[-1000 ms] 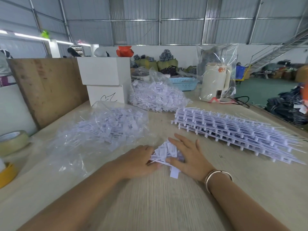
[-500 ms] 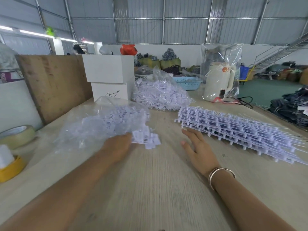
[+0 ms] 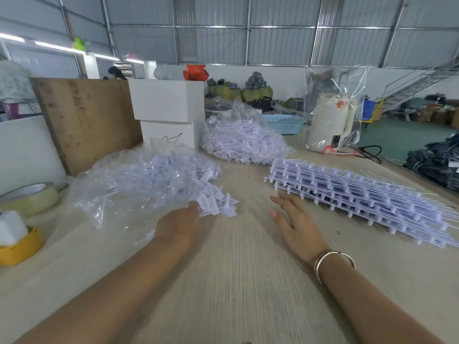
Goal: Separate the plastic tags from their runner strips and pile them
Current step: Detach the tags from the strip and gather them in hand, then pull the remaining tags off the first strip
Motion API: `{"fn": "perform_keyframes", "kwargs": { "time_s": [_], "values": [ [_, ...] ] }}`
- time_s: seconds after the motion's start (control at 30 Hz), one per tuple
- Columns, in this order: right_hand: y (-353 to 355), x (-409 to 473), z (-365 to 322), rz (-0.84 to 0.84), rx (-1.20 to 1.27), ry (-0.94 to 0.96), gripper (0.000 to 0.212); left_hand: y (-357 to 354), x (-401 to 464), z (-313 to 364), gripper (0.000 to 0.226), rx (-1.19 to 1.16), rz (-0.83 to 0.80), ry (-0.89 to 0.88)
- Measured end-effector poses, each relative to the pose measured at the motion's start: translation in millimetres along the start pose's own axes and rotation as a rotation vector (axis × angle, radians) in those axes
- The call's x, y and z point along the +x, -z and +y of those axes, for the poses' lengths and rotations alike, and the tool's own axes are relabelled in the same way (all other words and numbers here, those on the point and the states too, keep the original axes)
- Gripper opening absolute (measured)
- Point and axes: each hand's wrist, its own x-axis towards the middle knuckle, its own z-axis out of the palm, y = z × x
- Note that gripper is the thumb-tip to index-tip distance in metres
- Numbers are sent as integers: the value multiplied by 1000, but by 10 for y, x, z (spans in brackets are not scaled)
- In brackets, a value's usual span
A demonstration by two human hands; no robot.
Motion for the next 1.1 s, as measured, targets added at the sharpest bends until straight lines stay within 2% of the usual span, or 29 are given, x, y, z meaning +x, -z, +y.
{"fn": "perform_keyframes", "kwargs": {
  "time_s": [0.13, 0.27, 0.4, 0.67, 0.83, 0.97, 1.03, 1.1],
  "values": [
    [1, -8, -16, -16, -15, 10, 40, 4, -147, -228, 39, 56, -59, 129],
    [-7, -9, -18, -33, -21, 7, 41, 188, -156, -447, 59, 8, -236, 89],
    [7, -20, -28, -50, -29, -7, 42, 81, -283, -316, 55, 175, -130, 60],
    [19, -30, -27, -49, -28, -32, 42, 9, -202, -633, 54, 142, -74, 192],
    [3, -8, -18, -48, -75, -13, 41, 65, -135, -545, 51, 116, -110, 228],
    [14, 0, -4, -33, -75, -11, 39, 177, -253, -407, 49, 226, -51, 189],
    [4, 1, -4, -25, -80, -4, 37, 317, -345, -323, 45, 300, 28, 148],
    [-8, 5, -13, -29, -87, -3, 35, 449, -430, -126, 39, 277, 144, 49]
  ]
}}
